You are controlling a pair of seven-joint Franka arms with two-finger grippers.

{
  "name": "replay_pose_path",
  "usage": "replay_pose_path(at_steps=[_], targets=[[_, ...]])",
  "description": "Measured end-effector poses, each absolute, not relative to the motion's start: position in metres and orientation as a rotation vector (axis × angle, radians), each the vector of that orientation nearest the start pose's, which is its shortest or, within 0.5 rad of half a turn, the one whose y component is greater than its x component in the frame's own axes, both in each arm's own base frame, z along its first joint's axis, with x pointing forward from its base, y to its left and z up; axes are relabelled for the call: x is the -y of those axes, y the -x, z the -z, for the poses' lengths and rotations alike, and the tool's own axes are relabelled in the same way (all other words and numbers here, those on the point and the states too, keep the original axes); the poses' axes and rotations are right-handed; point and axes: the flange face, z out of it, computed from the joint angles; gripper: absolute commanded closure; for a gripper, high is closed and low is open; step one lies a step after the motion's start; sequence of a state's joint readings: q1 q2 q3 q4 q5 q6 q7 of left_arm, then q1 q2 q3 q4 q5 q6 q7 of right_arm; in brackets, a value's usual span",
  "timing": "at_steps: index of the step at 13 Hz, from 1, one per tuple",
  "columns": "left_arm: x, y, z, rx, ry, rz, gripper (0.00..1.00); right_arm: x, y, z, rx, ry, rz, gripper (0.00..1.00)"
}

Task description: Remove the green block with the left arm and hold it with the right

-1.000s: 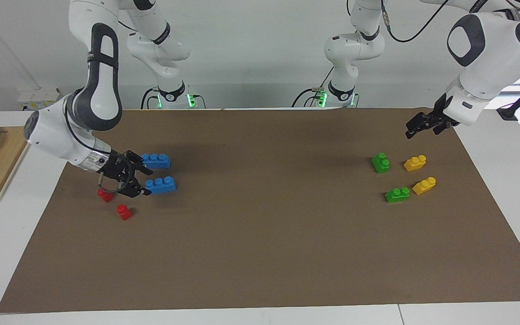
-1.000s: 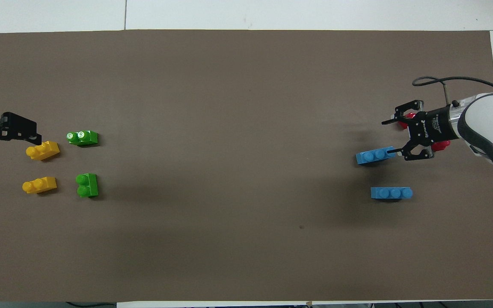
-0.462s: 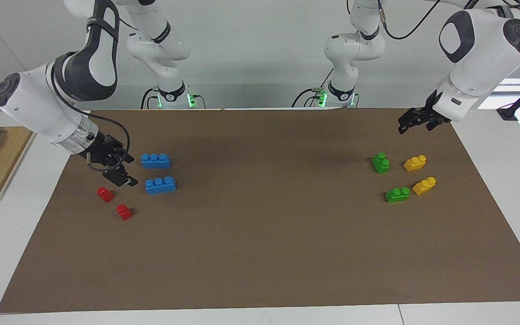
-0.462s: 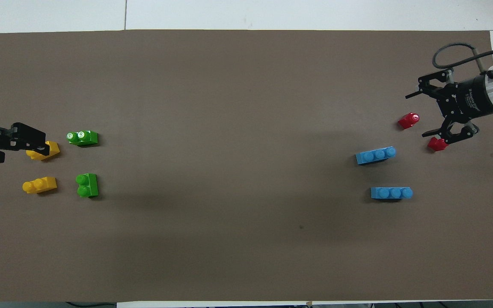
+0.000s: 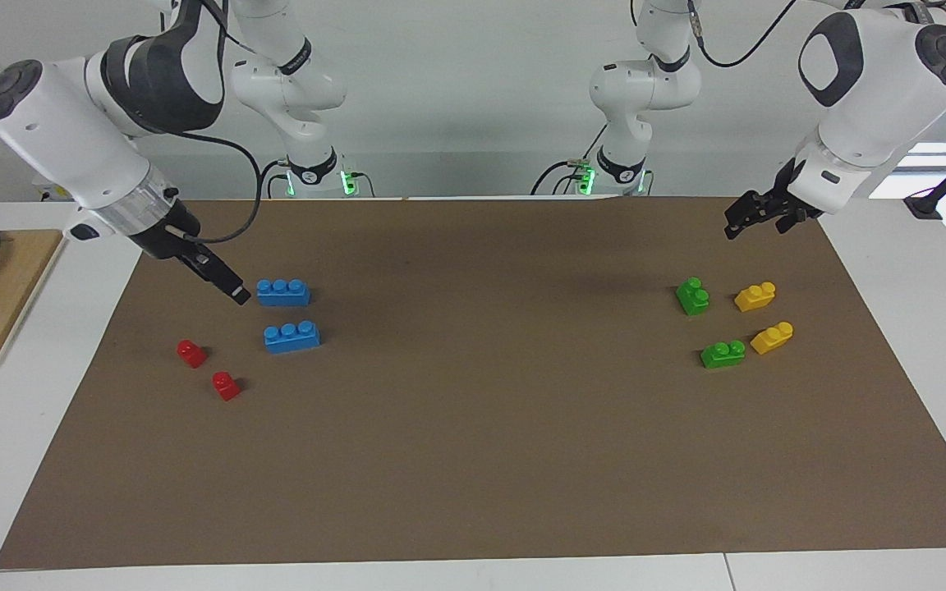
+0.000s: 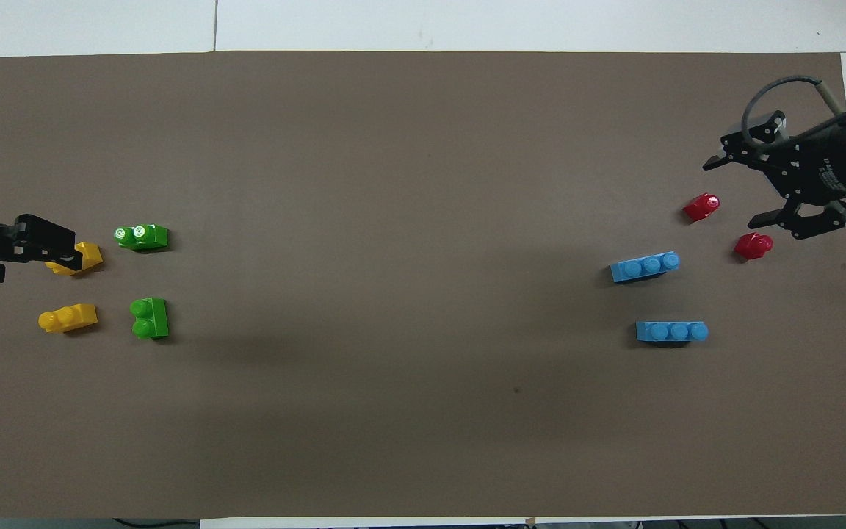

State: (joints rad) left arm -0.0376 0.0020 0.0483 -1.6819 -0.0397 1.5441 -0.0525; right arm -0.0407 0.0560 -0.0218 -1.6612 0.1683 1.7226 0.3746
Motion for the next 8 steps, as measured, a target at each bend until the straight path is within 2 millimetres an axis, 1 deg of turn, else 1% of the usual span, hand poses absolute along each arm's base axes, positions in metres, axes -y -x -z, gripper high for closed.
replay_pose_path(at_steps=[3,5,8], targets=[[0.000,-0.548,-0.571,0.098,3.171,-0.195,0.00,0.014,-0.564,-0.589,-0.405,2.983,0.006,0.00],[0.005,-0.548,-0.571,0.083,3.171,-0.193,0.00,0.014,-0.558,-0.597,-0.263,3.034,0.011,0.00],[0.006,-0.548,-0.571,0.082,3.171,-0.192,0.00,0.019,-0.556,-0.600,-0.189,3.096,0.008,0.00]])
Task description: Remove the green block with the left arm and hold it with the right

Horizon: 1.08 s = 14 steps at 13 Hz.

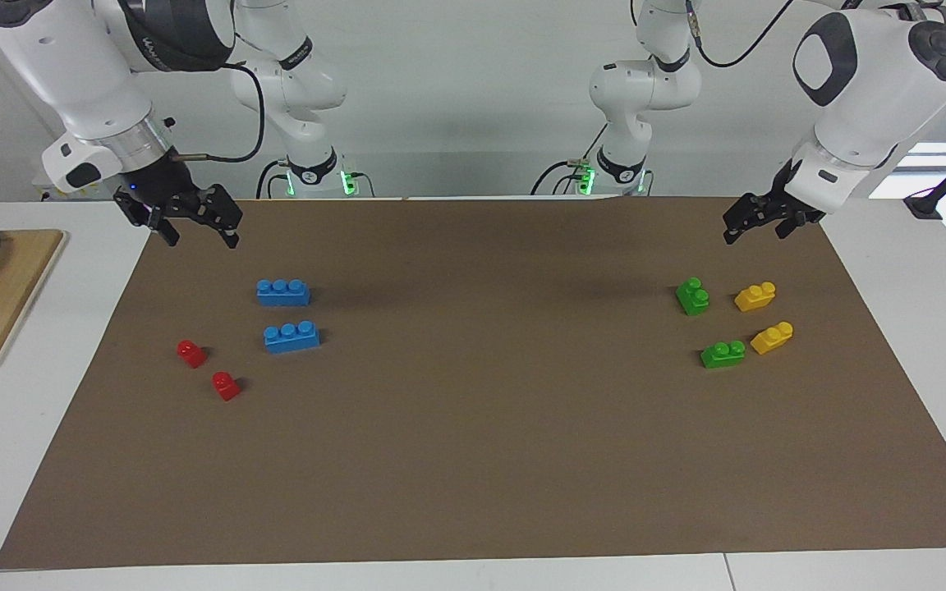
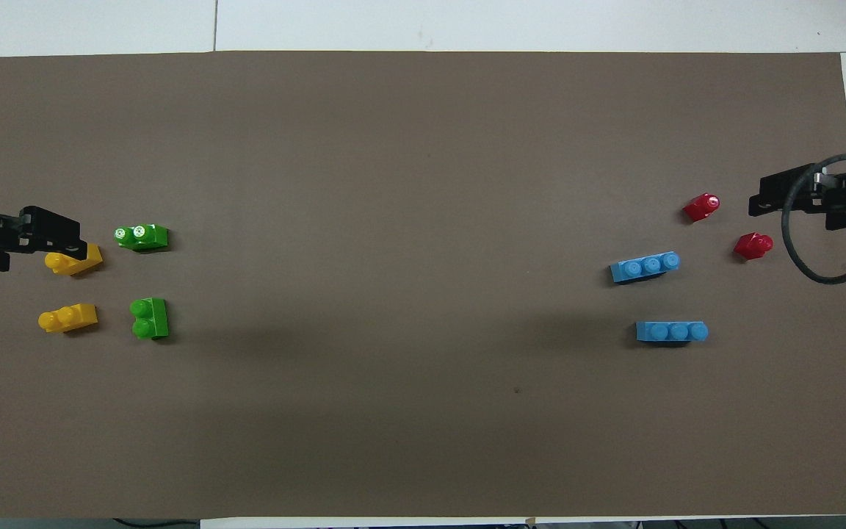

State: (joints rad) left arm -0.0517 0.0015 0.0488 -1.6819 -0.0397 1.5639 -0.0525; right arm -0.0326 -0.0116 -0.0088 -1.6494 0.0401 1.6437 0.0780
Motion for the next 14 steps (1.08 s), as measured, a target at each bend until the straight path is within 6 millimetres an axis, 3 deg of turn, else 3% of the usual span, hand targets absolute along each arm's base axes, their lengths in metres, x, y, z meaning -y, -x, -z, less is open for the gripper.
replay_pose_path(at_steps=[8,14], targets=[[0.015,-0.543,-0.586,0.046,3.172,-0.151,0.00,0.022,-0.556,-0.601,-0.178,3.137,0.012,0.00],[0.080,-0.539,-0.600,-0.163,3.112,-0.100,0.00,0.022,-0.556,-0.601,-0.175,3.137,0.014,0.00]])
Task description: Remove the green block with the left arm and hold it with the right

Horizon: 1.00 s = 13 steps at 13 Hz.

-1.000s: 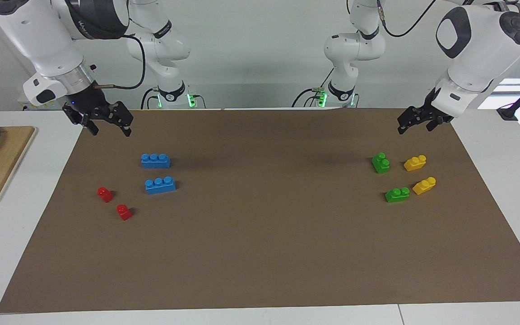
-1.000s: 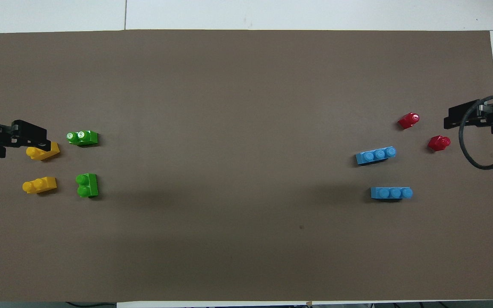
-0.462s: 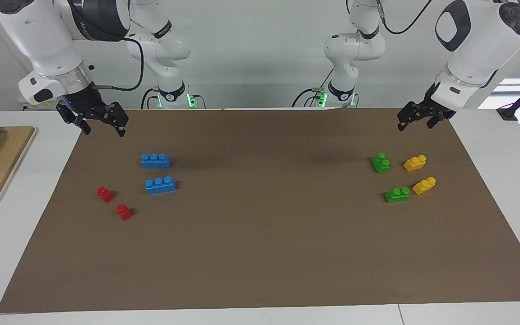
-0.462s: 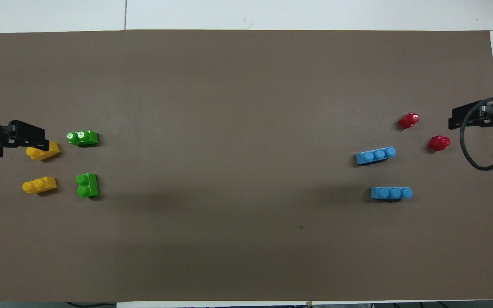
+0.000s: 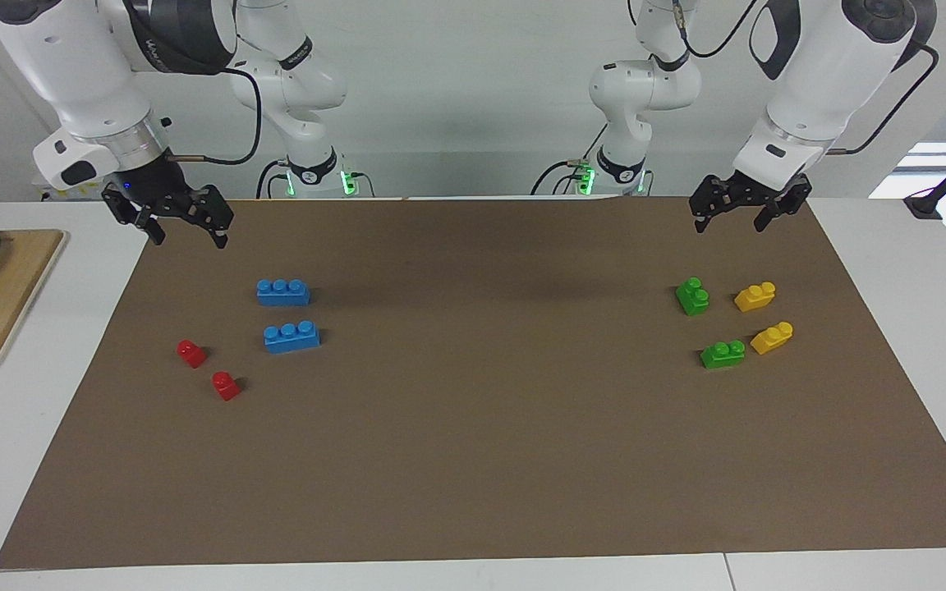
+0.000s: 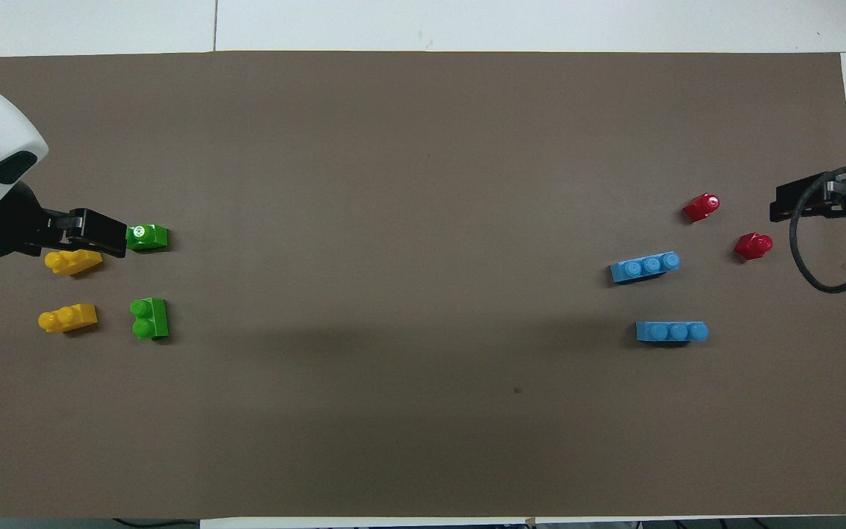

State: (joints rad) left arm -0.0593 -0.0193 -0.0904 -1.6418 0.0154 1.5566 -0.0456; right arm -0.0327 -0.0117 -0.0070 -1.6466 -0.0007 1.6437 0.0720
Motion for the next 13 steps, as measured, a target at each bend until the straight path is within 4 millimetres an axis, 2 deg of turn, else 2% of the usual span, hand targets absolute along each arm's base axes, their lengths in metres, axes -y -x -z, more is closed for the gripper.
replay_pose_path(at_steps=[4,13], targets=[[0.078,-0.539,-0.600,-0.156,3.113,-0.100,0.00,0.022,-0.555,-0.601,-0.119,3.140,0.008,0.00],[0.069,-0.540,-0.605,-0.130,3.116,-0.084,0.00,0.022,-0.555,-0.601,-0.116,3.140,0.001,0.00]])
